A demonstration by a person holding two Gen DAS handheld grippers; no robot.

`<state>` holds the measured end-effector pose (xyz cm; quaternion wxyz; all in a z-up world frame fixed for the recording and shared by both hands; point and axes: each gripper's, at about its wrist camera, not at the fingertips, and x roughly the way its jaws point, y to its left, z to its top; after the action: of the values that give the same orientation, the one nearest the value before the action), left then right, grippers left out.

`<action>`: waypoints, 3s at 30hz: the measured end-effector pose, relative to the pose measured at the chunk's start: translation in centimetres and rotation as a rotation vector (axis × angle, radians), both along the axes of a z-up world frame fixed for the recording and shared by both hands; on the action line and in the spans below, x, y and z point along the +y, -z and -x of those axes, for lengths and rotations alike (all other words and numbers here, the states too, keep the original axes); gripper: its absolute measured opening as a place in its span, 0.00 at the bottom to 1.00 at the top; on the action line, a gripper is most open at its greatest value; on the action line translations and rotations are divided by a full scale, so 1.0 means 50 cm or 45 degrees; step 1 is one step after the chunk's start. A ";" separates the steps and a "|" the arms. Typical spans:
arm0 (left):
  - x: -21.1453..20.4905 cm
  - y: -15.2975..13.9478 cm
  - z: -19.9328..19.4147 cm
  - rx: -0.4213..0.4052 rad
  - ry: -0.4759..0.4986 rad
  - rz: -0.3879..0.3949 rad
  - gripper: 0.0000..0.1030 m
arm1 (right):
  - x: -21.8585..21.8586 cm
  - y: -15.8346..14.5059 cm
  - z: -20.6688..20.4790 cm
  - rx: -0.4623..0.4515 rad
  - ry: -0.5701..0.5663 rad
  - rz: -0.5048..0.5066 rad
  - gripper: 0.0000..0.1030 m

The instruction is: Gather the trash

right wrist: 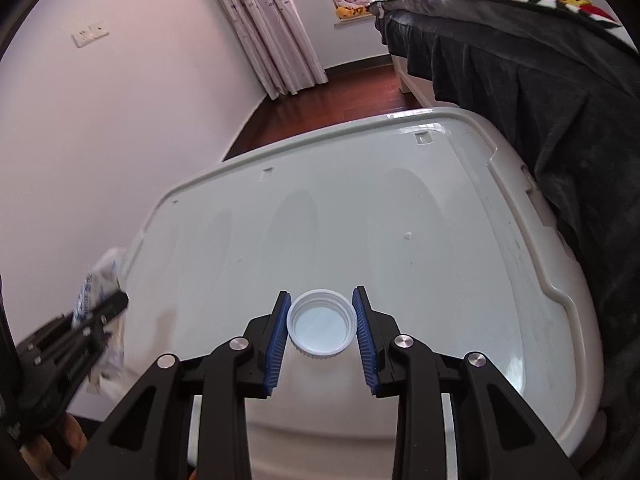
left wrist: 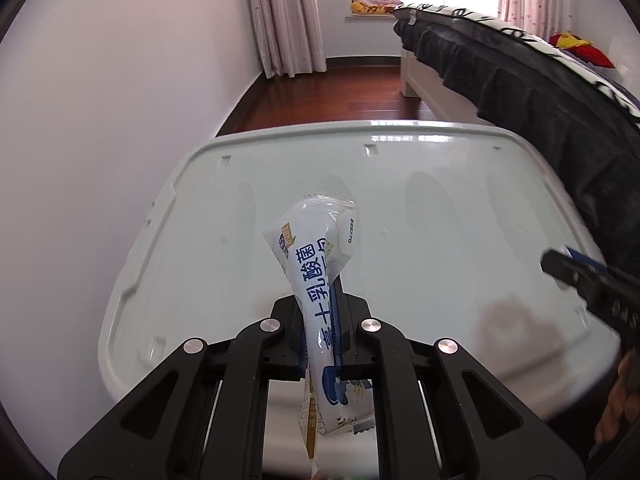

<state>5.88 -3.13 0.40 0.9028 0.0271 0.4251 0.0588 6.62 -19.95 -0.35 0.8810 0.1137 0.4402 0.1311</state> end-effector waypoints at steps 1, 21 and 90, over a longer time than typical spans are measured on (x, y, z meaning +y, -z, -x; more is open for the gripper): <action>-0.001 -0.003 0.017 -0.003 0.003 0.010 0.07 | 0.001 -0.004 0.012 -0.010 -0.009 0.013 0.31; -0.020 0.000 0.303 0.010 0.169 0.095 0.07 | 0.053 -0.046 0.286 0.048 -0.270 0.133 0.31; 0.065 0.007 0.110 0.051 0.068 0.174 0.92 | 0.057 -0.065 0.076 -0.145 0.060 0.310 0.95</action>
<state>0.41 0.11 0.02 0.8952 -0.0220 0.4451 0.0052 2.80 -17.08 2.92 0.9146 0.0085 0.3994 0.0622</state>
